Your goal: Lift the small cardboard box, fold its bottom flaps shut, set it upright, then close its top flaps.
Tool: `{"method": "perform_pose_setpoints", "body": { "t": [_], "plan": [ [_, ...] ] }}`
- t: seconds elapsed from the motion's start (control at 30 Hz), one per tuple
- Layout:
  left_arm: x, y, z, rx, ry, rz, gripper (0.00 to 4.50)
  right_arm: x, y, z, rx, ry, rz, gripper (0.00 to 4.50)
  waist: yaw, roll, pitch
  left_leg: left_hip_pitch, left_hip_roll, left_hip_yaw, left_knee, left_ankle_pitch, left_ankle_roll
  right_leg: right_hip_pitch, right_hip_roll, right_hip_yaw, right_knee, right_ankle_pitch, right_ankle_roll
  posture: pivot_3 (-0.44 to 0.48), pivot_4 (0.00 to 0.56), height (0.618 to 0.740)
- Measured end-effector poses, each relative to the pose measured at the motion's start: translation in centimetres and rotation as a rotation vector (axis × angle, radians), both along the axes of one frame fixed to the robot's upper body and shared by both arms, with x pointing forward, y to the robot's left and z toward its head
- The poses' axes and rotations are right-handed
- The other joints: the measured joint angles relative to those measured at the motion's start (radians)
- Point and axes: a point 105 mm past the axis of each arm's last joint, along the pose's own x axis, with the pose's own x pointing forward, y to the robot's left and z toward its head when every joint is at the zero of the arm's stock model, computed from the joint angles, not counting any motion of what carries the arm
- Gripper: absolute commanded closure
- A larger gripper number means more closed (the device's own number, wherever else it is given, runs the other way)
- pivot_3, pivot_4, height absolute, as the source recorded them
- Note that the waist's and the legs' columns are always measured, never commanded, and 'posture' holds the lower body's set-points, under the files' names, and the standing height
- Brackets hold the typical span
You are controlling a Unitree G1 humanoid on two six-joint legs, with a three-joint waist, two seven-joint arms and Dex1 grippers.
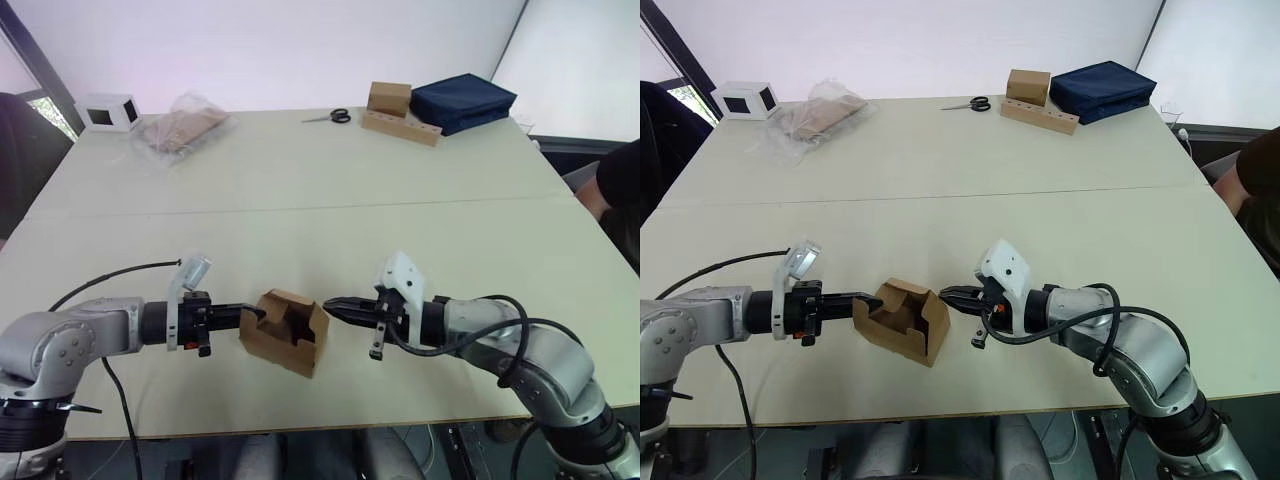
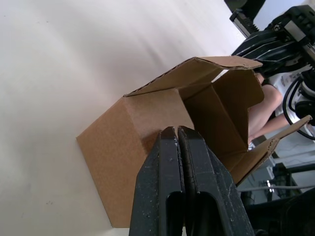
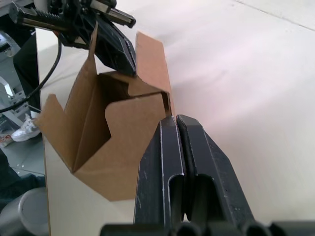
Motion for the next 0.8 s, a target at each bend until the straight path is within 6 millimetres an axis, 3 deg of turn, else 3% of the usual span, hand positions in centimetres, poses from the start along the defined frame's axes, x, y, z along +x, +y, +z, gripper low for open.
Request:
{"method": "perform_pose_setpoints", "body": {
  "t": [0.3,0.8],
  "plan": [
    [-0.1,0.1,-0.3,-0.005,0.016,0.015,4.46,-0.9,-0.2,0.3,0.012,0.047,0.039,4.50,-0.001,0.000,0.000,0.000,0.000,0.000,0.000,0.000,0.000,0.000,0.000,0.000,0.000,0.000,0.000,0.000,0.150,0.740],
    [-0.2,0.4,-0.7,-0.041,0.027,0.065,4.46,-0.2,1.5,-1.8,-0.065,0.043,0.041,4.50,-0.001,0.000,0.000,0.001,0.000,0.000,0.000,0.000,0.000,0.000,0.000,0.000,0.000,0.000,0.000,0.000,0.150,0.740]
  ]
}}
